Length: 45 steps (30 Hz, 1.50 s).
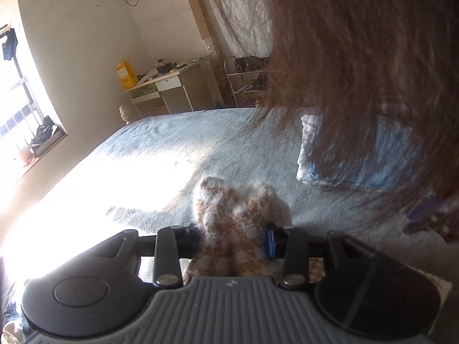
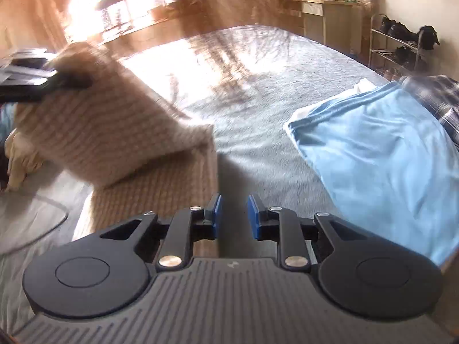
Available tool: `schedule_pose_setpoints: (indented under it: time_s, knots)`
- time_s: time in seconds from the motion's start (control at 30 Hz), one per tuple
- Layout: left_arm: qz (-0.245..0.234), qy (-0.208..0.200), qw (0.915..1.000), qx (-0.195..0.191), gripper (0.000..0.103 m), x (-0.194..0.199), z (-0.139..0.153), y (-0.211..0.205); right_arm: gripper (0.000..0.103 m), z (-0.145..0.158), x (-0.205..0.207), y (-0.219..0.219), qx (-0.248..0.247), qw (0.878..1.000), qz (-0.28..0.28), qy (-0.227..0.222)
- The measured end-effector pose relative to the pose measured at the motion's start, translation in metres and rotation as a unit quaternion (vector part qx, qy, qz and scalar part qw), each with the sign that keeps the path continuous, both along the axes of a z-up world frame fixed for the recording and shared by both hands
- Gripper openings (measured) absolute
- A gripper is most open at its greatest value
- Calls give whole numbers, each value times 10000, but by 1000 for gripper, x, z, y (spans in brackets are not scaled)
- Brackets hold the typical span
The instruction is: Fold clothes
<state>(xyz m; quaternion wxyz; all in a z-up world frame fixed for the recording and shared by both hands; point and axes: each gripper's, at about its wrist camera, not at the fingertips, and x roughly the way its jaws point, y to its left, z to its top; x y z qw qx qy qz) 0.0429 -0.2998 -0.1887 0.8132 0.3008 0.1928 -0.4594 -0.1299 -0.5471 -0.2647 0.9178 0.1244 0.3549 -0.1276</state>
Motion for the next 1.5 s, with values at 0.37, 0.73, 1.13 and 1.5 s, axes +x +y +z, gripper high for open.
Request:
schedule_pose_setpoints:
  time_s: [0.37,0.73,1.13,1.5]
  knots:
    - [-331,-195,9987,328,43,-22,-8,-16,30,-60,-110,79,2706,9491,-1603,191]
    - [-544,-249,9973,424,43,-26,-19,-23,21,-76,-99,76,1691,9733,-1472,484]
    - [-747,-262,9966,223,40,-30,-22,-8,30,-10,-59,175,300,9993,-30,211]
    - [-1316,-237,9907,263,39,-57,-19,14,31,-87,-35,178,465,9934,-255,1020]
